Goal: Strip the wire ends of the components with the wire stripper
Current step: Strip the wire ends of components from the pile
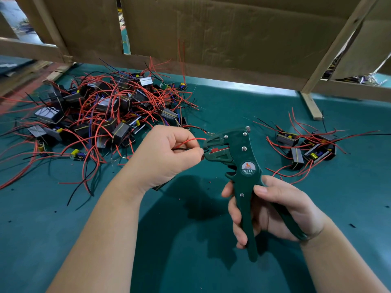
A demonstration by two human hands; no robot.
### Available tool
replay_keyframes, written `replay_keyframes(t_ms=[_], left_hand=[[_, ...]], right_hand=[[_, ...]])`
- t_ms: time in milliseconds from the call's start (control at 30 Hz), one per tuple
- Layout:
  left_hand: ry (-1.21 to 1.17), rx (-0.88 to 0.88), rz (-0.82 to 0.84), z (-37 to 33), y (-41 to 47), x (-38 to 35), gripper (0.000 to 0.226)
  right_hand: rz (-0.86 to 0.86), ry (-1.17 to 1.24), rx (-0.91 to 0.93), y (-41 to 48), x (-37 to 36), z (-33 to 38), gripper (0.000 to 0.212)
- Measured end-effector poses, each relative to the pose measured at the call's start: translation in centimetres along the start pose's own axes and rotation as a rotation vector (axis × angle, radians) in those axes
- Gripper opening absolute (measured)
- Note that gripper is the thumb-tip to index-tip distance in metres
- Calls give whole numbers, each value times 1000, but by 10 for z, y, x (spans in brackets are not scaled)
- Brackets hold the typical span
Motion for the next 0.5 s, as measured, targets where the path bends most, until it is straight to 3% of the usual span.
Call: replay_keyframes(t_ms=[500], left_hand=[[71,-62,-11,-2,1,-4,13]], right_hand=[[10,109,12,3,-1,1,40]])
Point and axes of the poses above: each hand's wrist, its own y-axis towards the middle knuckle, its own x-axis out of the back of the hand, z = x × y, the point moved 3 cm from there along y, towards the middle knuckle, and after that the axes turned 1 degree about -z, right-handed, at the moved point
